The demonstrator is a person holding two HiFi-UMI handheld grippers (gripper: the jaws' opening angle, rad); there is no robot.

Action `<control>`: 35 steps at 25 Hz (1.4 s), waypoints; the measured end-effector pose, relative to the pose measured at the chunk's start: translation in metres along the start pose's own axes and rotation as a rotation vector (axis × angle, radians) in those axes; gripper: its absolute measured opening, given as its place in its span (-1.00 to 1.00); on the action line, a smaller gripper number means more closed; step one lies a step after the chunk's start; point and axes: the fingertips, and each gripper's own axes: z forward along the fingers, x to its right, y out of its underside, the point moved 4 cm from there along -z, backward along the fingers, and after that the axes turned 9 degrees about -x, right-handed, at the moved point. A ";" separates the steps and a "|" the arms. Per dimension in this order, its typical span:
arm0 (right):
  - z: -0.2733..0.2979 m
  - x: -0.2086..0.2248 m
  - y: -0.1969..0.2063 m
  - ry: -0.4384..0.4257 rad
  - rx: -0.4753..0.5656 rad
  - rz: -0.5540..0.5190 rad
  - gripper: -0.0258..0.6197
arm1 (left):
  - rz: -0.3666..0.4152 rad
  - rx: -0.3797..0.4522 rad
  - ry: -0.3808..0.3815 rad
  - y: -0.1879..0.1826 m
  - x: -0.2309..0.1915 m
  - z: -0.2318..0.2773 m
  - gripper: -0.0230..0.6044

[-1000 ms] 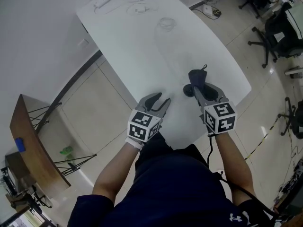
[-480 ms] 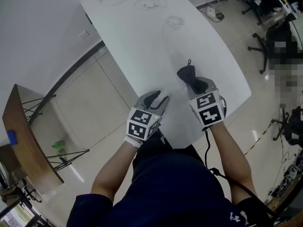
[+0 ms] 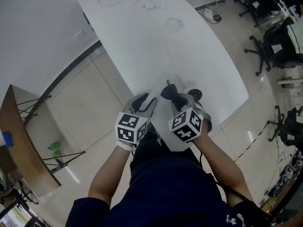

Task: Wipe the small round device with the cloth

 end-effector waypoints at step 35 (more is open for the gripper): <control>-0.028 0.005 0.096 0.077 0.473 0.017 -0.63 | 0.142 -0.149 0.113 -0.004 0.076 0.042 -0.48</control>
